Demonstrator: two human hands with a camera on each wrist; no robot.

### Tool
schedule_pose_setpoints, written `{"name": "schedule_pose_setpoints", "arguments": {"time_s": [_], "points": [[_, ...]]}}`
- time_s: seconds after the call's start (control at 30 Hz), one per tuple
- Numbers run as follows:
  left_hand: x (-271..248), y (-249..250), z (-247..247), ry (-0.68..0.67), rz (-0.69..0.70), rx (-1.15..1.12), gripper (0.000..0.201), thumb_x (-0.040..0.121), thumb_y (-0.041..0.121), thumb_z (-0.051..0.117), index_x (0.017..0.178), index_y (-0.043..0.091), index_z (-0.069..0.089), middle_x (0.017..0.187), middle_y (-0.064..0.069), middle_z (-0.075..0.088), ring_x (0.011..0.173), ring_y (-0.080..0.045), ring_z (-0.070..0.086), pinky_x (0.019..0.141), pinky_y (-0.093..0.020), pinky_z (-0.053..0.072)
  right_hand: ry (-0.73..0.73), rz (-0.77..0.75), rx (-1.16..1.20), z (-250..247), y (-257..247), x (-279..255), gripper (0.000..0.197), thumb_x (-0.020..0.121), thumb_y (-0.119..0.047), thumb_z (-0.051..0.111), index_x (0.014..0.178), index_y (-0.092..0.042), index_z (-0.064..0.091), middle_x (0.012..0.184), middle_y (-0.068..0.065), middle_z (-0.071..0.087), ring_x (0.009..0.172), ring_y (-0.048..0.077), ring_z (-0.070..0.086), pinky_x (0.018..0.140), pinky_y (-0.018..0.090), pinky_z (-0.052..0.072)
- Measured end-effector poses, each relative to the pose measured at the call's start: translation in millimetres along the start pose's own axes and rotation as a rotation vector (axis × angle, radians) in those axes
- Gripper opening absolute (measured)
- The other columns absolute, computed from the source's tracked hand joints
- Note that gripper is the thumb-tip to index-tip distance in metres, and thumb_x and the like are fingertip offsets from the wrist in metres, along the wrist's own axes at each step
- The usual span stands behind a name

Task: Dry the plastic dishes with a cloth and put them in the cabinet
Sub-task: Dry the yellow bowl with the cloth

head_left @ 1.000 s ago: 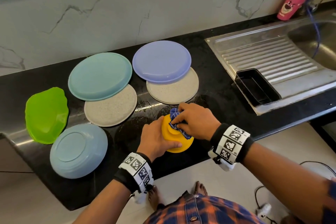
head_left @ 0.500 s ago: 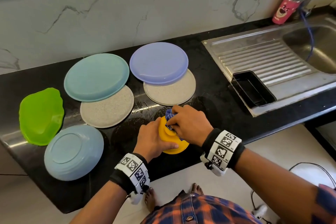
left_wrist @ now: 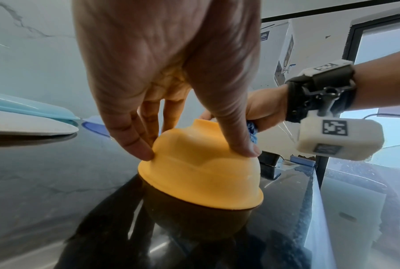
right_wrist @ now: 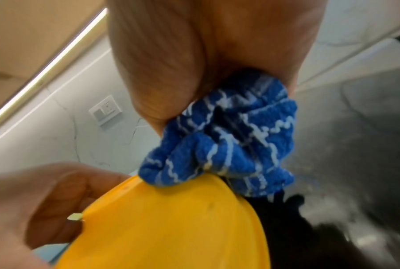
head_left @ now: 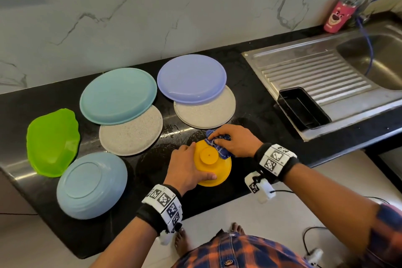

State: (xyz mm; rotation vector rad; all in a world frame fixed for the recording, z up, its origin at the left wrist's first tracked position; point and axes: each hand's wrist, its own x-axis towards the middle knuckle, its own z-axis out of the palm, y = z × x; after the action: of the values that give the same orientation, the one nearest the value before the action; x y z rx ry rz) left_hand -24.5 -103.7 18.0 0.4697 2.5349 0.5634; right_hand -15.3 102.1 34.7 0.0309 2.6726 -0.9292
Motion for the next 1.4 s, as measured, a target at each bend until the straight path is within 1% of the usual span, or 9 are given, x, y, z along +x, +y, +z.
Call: {"name": "schedule_pose_setpoints", "arguments": {"time_s": [0.1,0.27,0.47,0.63,0.73,0.93,1.07,1.2,1.4], "points": [[4,-4,2,0.007,-0.005,-0.007,0.118,0.054,0.069,0.083,0.149,0.019,0.034,0.138,-0.007,0.047,0.127,-0.03,0.044,0.107,-0.041,0.036,-0.088,-0.026,-0.047,-5,-10,19,0.023,0.097,-0.032,0.06,0.118,-0.032,0.071,0.127,-0.001,0.065,0.111,0.018,0.06,0.099,0.036,0.047],[9,-8,6,0.005,0.036,-0.008,0.102,0.05,0.071,0.083,0.135,0.029,0.046,0.124,-0.004,0.056,0.115,-0.027,0.052,0.102,-0.042,0.042,-0.172,-0.036,-0.086,-2,-25,34,0.028,0.099,-0.035,0.055,0.124,-0.036,0.066,0.127,-0.004,0.066,0.109,0.017,0.061,0.094,0.035,0.05],[7,-5,5,-0.002,0.006,0.042,0.121,0.057,0.074,0.078,0.151,0.014,0.031,0.138,-0.009,0.051,0.125,-0.028,0.049,0.106,-0.038,0.037,0.034,0.076,-0.087,19,-3,-9,0.038,0.104,-0.045,0.037,0.138,-0.034,0.049,0.127,0.002,0.061,0.112,0.023,0.06,0.095,0.037,0.045],[4,-1,4,0.004,0.029,0.053,0.108,0.058,0.069,0.081,0.143,0.016,0.039,0.132,-0.008,0.055,0.122,-0.026,0.051,0.103,-0.037,0.038,0.041,0.193,-0.045,45,-2,-53,0.048,0.104,-0.045,0.036,0.15,-0.033,0.032,0.129,0.007,0.049,0.108,0.034,0.06,0.096,0.043,0.047],[4,1,2,0.015,0.039,0.074,0.104,0.057,0.07,0.081,0.138,0.017,0.043,0.13,-0.008,0.056,0.119,-0.026,0.053,0.101,-0.037,0.04,0.071,0.173,-0.022,39,-4,-38,0.043,0.105,-0.041,0.036,0.147,-0.032,0.04,0.128,0.006,0.05,0.11,0.032,0.06,0.096,0.041,0.046],[10,-4,5,0.019,0.021,0.055,0.118,0.054,0.077,0.078,0.147,0.018,0.036,0.138,-0.009,0.051,0.124,-0.029,0.05,0.106,-0.042,0.039,-0.076,0.115,-0.103,6,-10,14,0.038,0.106,-0.037,0.037,0.137,-0.028,0.057,0.138,0.001,0.058,0.124,0.022,0.054,0.104,0.039,0.042],[10,-8,7,0.033,0.017,0.042,0.116,0.052,0.079,0.076,0.144,0.018,0.041,0.133,-0.008,0.055,0.12,-0.029,0.053,0.103,-0.042,0.042,0.036,0.162,-0.229,26,-19,-15,0.04,0.107,-0.032,0.032,0.143,-0.024,0.047,0.145,0.001,0.047,0.125,0.026,0.048,0.089,0.037,0.041],[8,-14,16,0.081,0.032,0.034,0.119,0.044,0.09,0.065,0.138,0.02,0.044,0.127,-0.006,0.058,0.114,-0.028,0.055,0.095,-0.042,0.047,0.155,0.368,0.029,55,-19,-53,0.049,0.105,-0.046,0.032,0.152,-0.032,0.033,0.136,0.011,0.046,0.119,0.037,0.054,0.101,0.042,0.041],[-9,-5,16,0.135,-0.056,0.156,0.126,0.063,0.093,0.051,0.151,0.008,0.022,0.137,-0.01,0.048,0.125,-0.029,0.047,0.092,-0.041,0.047,0.074,0.279,0.006,40,-22,-16,0.045,0.106,-0.04,0.035,0.151,-0.033,0.037,0.135,0.012,0.044,0.118,0.036,0.055,0.1,0.038,0.041]]}}
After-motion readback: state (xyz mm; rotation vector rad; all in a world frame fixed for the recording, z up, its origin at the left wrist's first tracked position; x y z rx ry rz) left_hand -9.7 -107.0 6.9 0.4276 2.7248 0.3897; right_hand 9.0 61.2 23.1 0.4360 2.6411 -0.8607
